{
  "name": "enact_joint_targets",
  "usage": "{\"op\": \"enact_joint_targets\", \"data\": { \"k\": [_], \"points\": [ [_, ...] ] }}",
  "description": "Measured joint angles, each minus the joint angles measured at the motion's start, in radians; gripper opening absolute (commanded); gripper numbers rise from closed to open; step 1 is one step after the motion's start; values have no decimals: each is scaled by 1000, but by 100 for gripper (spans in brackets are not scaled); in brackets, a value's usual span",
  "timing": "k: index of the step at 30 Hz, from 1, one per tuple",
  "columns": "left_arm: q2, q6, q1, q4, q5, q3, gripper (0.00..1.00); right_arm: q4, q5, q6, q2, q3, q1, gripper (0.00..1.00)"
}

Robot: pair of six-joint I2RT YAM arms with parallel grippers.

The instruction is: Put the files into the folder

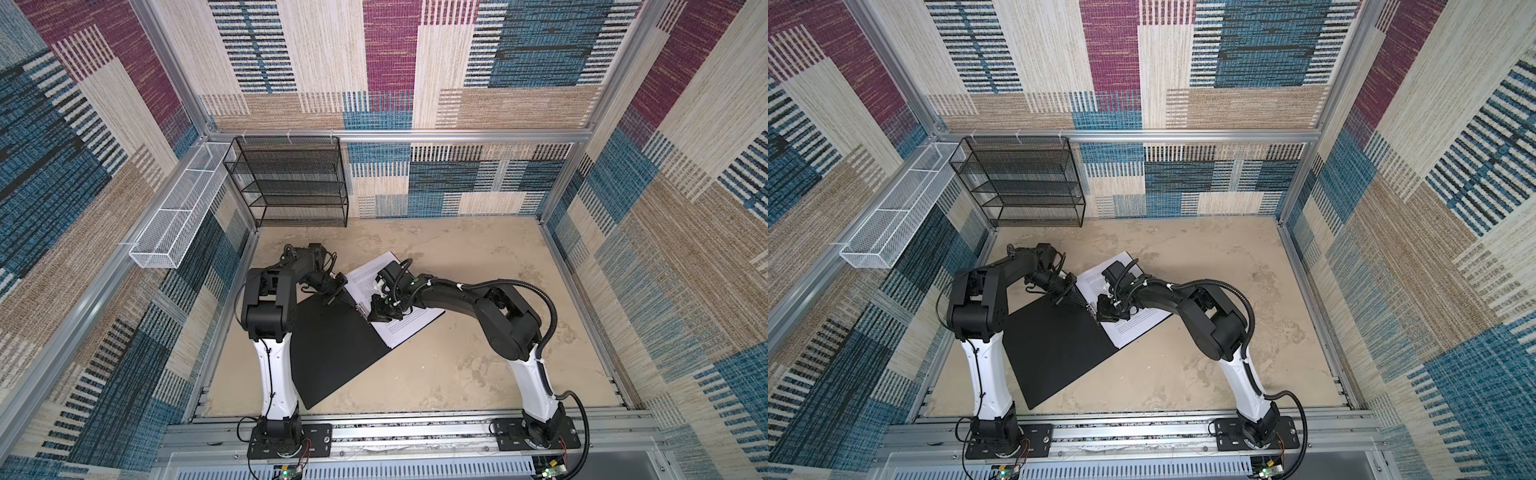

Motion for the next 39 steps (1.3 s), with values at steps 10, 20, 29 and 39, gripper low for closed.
{"op": "enact_joint_targets", "data": {
  "k": [10, 20, 29, 39],
  "points": [
    [0, 0, -3, 0, 0, 1, 0, -30, 56, -5, -19, 15, 0, 0],
    [0, 0, -3, 0, -1, 1, 0, -23, 35, -16, 18, 14, 0, 0],
    [1, 0, -3, 0, -1, 2, 0, 2, 8, -19, 24, 4, 0, 0],
    [6, 1, -3, -5, -1, 7, 0, 34, -11, -19, 12, -16, -2, 0]
  ]
}}
